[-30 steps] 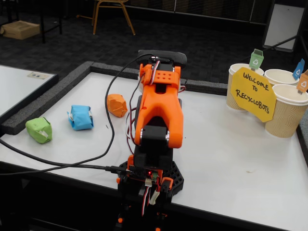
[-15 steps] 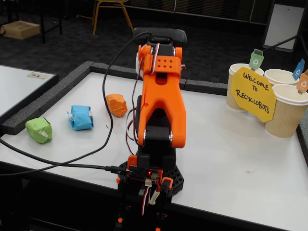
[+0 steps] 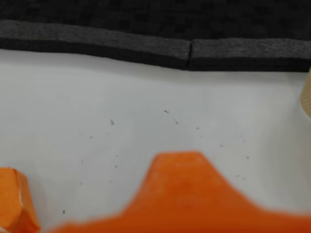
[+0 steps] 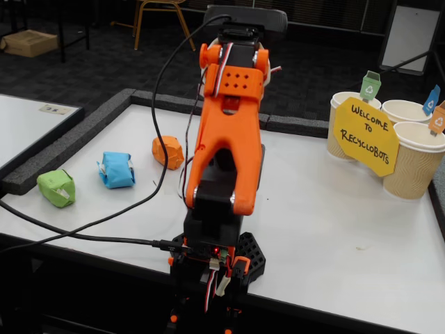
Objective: Sort rubbish by color.
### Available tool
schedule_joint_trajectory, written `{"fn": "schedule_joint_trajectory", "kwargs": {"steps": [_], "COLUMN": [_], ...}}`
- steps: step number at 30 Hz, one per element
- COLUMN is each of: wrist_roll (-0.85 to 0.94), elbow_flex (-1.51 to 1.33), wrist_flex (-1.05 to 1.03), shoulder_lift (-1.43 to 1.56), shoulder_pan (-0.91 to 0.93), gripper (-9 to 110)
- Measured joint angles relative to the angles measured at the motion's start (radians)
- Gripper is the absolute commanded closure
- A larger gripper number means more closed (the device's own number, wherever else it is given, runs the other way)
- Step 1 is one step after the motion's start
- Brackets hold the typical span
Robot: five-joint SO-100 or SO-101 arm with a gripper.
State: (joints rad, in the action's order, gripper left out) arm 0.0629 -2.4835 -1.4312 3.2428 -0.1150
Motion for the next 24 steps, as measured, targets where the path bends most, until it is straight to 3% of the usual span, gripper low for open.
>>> {"fn": "schedule_joint_trajectory", "kwargs": {"steps": [10,24], "wrist_roll": [0.000,0.000], "elbow_flex": [0.255,0.572], "wrist_flex": [-0.028,-0.249], "shoulder_lift": [-0.465,-0.980], "shoulder_pan": [0.008,-0.210], "gripper": [101,101]}}
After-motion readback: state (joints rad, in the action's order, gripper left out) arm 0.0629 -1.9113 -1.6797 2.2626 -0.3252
